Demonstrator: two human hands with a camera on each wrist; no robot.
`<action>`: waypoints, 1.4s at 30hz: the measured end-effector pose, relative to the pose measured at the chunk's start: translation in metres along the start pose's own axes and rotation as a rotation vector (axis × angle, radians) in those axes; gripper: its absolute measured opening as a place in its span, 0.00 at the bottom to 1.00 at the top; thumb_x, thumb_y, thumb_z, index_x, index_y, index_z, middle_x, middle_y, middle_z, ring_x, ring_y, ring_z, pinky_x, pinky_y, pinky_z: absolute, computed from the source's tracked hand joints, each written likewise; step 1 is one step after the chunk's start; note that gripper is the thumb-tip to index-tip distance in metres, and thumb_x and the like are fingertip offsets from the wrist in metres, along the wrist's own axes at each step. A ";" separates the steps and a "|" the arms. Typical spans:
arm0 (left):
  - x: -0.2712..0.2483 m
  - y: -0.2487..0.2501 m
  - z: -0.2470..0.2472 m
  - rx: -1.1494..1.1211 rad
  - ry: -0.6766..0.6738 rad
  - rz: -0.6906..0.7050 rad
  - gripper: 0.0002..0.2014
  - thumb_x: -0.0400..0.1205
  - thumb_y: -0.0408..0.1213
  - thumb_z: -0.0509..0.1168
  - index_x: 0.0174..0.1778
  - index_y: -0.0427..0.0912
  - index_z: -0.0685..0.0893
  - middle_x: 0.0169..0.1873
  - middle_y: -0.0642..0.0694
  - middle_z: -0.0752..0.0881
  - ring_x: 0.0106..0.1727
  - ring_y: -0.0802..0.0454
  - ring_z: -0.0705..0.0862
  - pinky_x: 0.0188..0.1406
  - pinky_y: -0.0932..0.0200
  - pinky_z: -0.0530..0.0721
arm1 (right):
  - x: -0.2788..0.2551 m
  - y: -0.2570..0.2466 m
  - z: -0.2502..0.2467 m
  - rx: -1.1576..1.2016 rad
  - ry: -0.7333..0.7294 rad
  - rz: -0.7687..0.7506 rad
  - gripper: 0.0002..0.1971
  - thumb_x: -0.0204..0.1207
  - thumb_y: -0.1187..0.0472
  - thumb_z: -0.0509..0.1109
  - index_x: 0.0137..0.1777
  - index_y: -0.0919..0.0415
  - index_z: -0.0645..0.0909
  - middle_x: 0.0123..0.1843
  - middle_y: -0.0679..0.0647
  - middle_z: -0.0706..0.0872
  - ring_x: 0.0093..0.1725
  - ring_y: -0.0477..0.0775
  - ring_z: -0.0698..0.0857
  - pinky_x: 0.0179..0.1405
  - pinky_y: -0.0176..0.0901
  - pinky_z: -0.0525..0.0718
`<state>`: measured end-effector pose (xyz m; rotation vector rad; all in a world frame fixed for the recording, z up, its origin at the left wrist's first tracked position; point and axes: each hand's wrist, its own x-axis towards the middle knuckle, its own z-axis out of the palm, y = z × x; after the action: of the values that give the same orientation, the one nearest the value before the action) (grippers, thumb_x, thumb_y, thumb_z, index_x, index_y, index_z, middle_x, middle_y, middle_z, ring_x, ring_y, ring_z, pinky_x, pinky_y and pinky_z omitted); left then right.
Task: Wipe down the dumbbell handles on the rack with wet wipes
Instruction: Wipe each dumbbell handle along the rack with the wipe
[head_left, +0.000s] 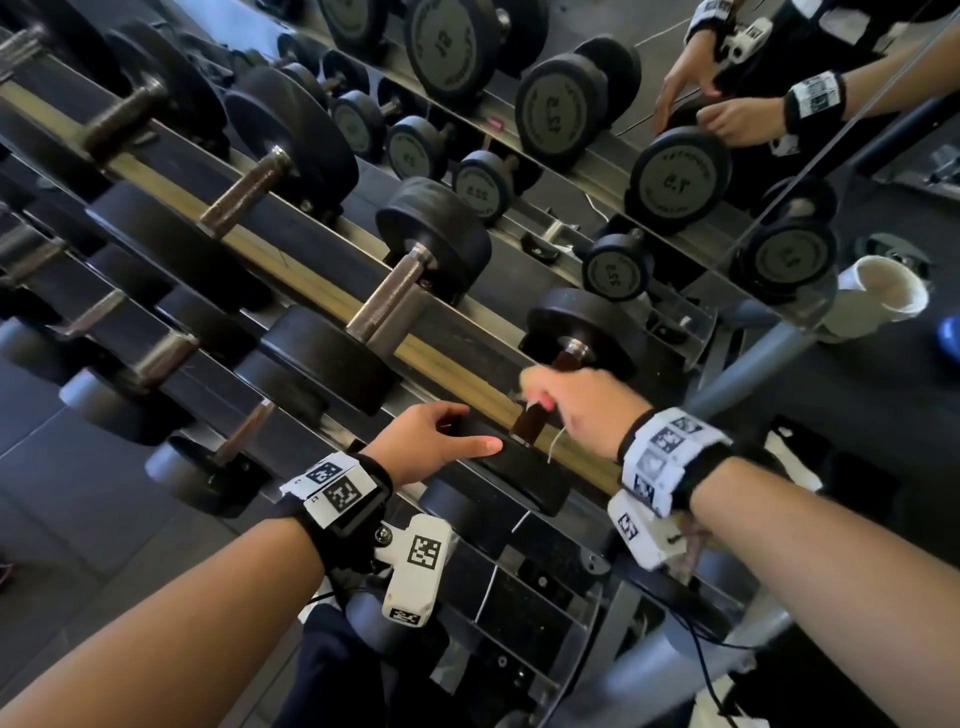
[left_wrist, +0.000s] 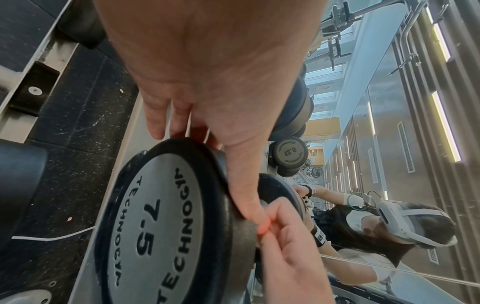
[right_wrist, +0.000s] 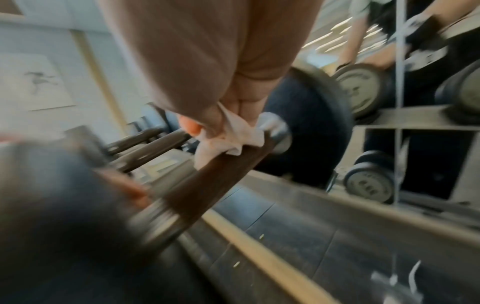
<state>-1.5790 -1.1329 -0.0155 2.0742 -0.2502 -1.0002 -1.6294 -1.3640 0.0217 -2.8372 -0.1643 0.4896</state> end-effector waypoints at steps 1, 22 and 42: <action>0.001 0.000 0.000 0.009 0.002 0.000 0.42 0.68 0.63 0.76 0.77 0.51 0.75 0.68 0.51 0.81 0.65 0.54 0.80 0.67 0.58 0.75 | -0.006 -0.008 0.008 0.042 -0.050 -0.041 0.12 0.79 0.65 0.60 0.49 0.44 0.66 0.35 0.45 0.79 0.31 0.45 0.81 0.28 0.38 0.76; -0.017 0.038 -0.014 0.156 0.035 0.116 0.31 0.77 0.52 0.74 0.76 0.52 0.76 0.70 0.52 0.81 0.69 0.55 0.80 0.68 0.58 0.75 | -0.035 -0.014 -0.006 0.973 0.350 0.263 0.14 0.83 0.69 0.64 0.43 0.47 0.73 0.41 0.52 0.87 0.41 0.49 0.87 0.39 0.40 0.78; -0.068 0.125 -0.070 -0.169 -0.002 0.673 0.04 0.83 0.35 0.70 0.43 0.40 0.89 0.37 0.45 0.90 0.41 0.56 0.87 0.44 0.65 0.85 | -0.107 -0.100 -0.059 1.100 0.712 0.241 0.12 0.78 0.64 0.73 0.51 0.43 0.82 0.45 0.54 0.93 0.43 0.56 0.93 0.38 0.47 0.91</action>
<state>-1.5540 -1.1423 0.1406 1.6511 -0.7756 -0.5825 -1.7156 -1.2980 0.1361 -1.7708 0.4480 -0.3405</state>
